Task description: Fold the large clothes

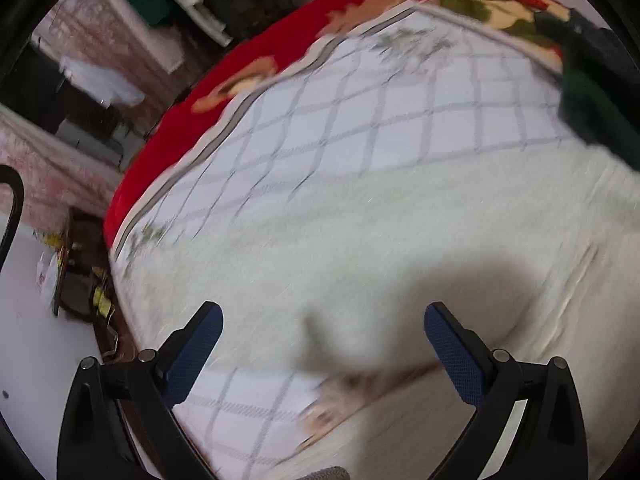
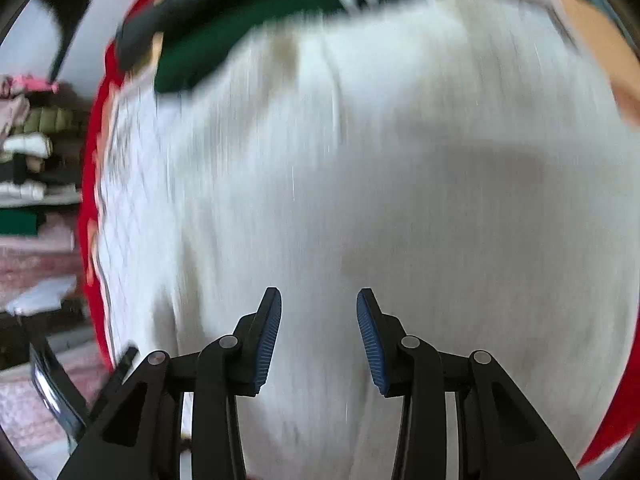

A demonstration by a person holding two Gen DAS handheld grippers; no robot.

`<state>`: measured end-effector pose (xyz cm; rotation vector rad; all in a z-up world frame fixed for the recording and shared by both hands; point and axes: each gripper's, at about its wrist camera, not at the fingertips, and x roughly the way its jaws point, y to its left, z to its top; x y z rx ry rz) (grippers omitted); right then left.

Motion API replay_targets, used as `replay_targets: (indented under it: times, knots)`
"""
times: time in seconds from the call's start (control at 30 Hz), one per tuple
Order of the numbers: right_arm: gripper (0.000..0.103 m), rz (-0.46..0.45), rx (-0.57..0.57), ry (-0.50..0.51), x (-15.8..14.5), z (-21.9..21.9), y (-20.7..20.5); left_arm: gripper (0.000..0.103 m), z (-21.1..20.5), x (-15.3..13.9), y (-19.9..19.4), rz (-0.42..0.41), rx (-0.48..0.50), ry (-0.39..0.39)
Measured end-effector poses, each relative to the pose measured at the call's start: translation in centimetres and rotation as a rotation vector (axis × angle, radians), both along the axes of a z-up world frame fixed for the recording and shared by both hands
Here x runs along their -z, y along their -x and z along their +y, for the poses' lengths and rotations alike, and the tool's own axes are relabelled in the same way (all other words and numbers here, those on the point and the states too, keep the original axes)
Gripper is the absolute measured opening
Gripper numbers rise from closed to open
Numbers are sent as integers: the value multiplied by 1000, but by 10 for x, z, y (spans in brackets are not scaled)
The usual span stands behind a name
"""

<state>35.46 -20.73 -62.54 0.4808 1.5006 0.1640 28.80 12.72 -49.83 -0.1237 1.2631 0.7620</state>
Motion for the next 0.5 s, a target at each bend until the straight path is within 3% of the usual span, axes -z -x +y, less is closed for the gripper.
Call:
replay_targets:
  times: [0.1, 0.2, 0.33, 0.43, 0.5]
  knots:
    - [42, 11, -29, 5, 12, -8, -66, 103, -14, 7, -39, -16, 45, -18]
    - [40, 140, -62, 55, 54, -7, -112, 103, -27, 14, -68, -12, 115, -56]
    - [37, 151, -84, 120, 72, -10, -119, 103, -38, 18, -83, 0, 179, -103]
    - [20, 71, -100, 149, 62, -8, -109, 103, -40, 21, -83, 8, 188, -99]
    - [18, 23, -81, 164, 52, -11, -100, 103, -40, 21, -81, 12, 190, -91]
